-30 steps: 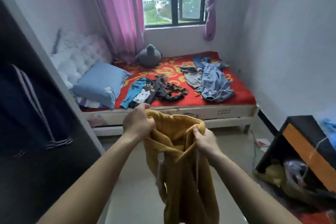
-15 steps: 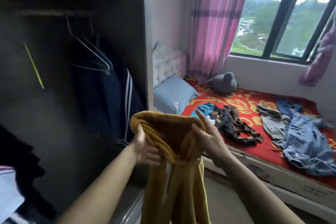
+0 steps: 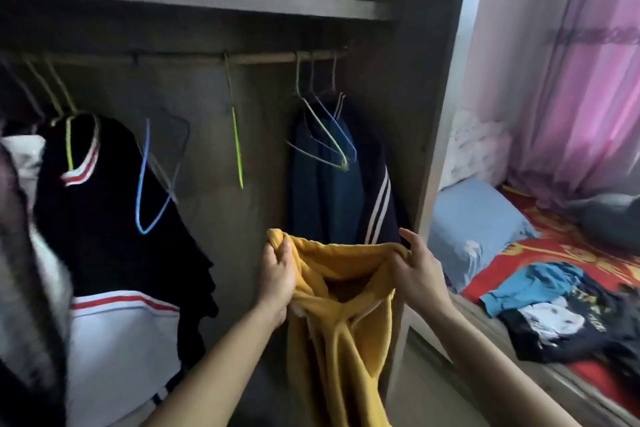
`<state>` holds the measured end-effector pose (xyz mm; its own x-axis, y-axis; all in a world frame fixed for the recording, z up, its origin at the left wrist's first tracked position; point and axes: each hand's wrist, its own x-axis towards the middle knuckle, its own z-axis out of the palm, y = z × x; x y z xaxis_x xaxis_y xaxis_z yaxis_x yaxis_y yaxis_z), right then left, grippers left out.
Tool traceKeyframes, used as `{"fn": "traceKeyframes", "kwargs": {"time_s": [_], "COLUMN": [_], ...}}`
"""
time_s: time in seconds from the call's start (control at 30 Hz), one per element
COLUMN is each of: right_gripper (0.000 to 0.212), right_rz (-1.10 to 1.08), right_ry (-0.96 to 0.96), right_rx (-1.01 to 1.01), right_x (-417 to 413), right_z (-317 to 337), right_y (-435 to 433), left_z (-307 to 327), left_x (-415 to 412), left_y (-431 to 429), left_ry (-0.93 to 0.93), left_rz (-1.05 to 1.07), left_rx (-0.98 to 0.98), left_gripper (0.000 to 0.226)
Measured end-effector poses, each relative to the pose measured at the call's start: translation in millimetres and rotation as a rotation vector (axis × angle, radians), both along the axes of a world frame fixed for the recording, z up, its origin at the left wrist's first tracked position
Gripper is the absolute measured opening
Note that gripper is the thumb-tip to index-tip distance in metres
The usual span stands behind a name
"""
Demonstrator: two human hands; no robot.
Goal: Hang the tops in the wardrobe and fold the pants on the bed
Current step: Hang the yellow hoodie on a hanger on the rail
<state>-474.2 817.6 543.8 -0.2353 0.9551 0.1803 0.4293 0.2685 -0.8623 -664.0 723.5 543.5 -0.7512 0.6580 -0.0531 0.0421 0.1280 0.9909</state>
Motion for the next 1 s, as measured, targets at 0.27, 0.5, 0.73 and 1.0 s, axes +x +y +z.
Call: {"fn": "traceKeyframes", "kwargs": {"time_s": [0.27,0.5,0.73,1.0], "right_gripper": [0.077,0.07,0.028,0.031], "right_rz": [0.109,0.176,0.274,0.315], "right_ry": [-0.252,-0.074,-0.207,0.143], "right_rx": [0.377,0.536,0.41,0.375], "right_x": [-70.1,-136.8,-178.5,-165.3], "right_z": [25.1,84.5,113.7,81.2], "right_y": [90.1,170.3,207.1,191.7], "left_z": [30.9,32.5,34.9,20.4], "left_x": [-54.9,-85.7,-100.2,-95.1], "left_y": [49.6,75.4,73.4,82.9], "left_ry": [0.056,0.203,0.202,0.204], "left_rz": [0.203,0.309,0.411,0.389], "left_rx": [0.156,0.167,0.19,0.108], "left_gripper": [0.053,0.031,0.02,0.019]}}
